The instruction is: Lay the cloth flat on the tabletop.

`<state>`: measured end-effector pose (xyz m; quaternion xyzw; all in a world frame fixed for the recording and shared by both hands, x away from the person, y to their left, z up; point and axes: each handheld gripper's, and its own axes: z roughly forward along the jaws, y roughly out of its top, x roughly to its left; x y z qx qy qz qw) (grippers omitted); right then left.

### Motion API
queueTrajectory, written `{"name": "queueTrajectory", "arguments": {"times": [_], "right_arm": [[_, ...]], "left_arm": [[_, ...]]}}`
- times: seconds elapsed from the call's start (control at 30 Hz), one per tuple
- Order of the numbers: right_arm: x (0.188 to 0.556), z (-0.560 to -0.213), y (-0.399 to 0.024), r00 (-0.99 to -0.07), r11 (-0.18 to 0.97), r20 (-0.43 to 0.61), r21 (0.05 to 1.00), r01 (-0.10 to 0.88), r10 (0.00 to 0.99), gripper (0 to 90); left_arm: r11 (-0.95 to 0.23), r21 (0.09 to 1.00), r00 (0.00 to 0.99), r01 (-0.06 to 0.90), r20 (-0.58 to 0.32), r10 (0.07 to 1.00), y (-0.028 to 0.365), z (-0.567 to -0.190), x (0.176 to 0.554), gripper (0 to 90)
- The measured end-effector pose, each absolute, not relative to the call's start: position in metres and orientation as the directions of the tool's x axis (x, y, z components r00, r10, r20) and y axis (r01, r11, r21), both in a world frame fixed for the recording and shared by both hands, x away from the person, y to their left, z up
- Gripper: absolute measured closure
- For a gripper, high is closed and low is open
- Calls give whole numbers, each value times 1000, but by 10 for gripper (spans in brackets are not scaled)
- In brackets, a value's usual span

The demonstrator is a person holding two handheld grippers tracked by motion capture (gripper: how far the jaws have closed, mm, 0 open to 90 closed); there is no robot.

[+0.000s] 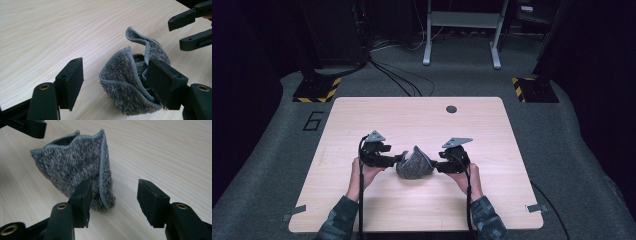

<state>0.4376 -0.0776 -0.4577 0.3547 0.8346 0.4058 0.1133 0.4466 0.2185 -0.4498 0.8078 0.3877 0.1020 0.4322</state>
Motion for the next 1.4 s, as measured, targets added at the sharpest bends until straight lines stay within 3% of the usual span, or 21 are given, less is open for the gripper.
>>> {"name": "queueTrajectory", "arguments": {"times": [0.33, 0.4, 0.43, 0.47, 0.5, 0.53, 0.63, 0.67, 1.4], "right_arm": [[452, -461, -55, -732, 452, 112, 721, 524, 672, 515], [453, -463, -50, -740, 464, 105, 718, 519, 665, 564], [454, -465, -47, -742, 480, 100, 704, 523, 663, 664], [454, -465, -47, -742, 480, 100, 704, 523, 663, 664], [455, -469, -45, -744, 494, 86, 697, 520, 662, 759], [455, -469, -45, -744, 494, 86, 697, 520, 662, 759], [453, -470, -48, -734, 485, 83, 700, 524, 674, 851], [453, -469, -50, -735, 481, 82, 706, 519, 674, 857], [424, -447, -102, -660, 404, -5, 795, 453, 751, 864]], "left_arm": [[-372, 720, 694, 586, -209, 689, 208, -463, 459, 376], [-374, 714, 693, 592, -214, 688, 206, -466, 459, 446], [-384, 708, 696, 593, -211, 686, 205, -467, 459, 557], [-388, 705, 696, 594, -209, 687, 204, -469, 458, 557], [-390, 706, 698, 592, -207, 685, 203, -470, 458, 692], [-399, 705, 702, 586, -196, 685, 203, -470, 457, 692], [-390, 711, 697, 585, -195, 690, 204, -472, 455, 850], [-385, 716, 696, 582, -195, 691, 205, -472, 455, 864], [-293, 805, 630, 516, -125, 766, 229, -457, 446, 882]]}}
